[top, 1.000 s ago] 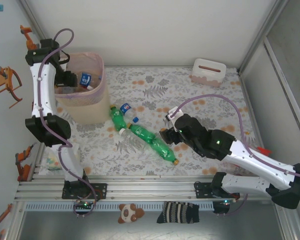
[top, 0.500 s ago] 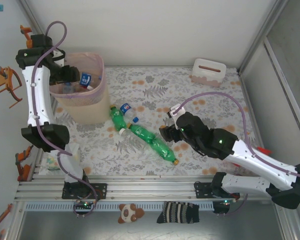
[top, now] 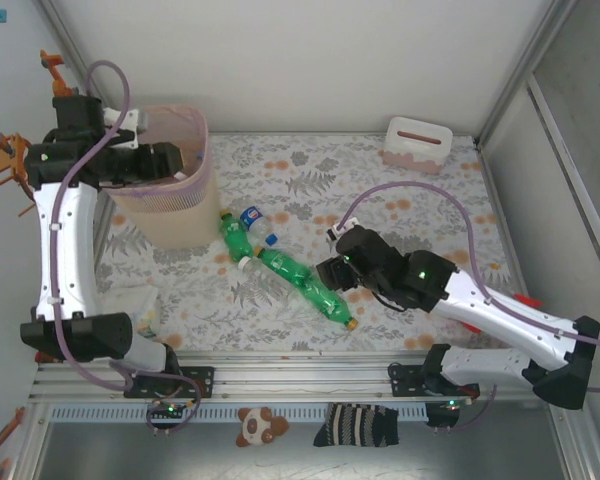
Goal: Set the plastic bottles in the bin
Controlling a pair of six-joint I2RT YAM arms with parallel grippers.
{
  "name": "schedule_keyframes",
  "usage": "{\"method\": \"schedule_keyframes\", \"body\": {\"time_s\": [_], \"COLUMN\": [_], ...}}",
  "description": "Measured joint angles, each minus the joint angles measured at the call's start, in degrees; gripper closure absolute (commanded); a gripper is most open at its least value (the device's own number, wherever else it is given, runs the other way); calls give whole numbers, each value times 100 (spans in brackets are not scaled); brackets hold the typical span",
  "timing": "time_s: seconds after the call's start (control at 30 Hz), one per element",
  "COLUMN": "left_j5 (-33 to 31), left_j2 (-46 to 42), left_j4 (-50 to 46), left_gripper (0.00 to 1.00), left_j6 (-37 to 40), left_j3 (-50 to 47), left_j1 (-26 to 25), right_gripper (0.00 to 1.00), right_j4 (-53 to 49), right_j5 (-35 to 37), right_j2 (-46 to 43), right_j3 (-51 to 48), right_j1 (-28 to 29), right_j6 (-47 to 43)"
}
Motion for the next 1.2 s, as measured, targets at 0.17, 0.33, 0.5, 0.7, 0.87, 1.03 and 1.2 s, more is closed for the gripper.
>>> {"method": "schedule_keyframes", "body": {"time_s": [0.17,0.33,0.5,0.7,0.87,1.03,1.2], "left_j5": [415,763,940,1021,1034,1051,1071], "left_j2": [-756,-1434,-1814,-1941,-1947,-1947,-1947], "left_j4": [715,1349,1683,1871,1971,2035,2096], "left_gripper": [32,33,33,33,33,34,34], "left_j6": [-299,-634,-844,-970,-1058,-1099,-1134], "left_j3": [-1228,-2203,-2708,-2946,-3012,-3012,-3012], "left_j1": [-219,-319,-358,-365,-398,-407,-435], "right_gripper": [38,40,43,46,49,52,56], "right_j4": [-192,-177,-59,245,678,1025,1261], "right_j5": [-315,-710,-1084,-1174,-1174,-1172,-1172], "right_j2": [208,262,262,304,774,1228,1499], "right_j3": [-153,-841,-1733,-2396,-2566,-2597,-2608], "right_j1": [0,0,2,13,26,129,271], "right_j6": [157,374,684,929,975,986,986]}}
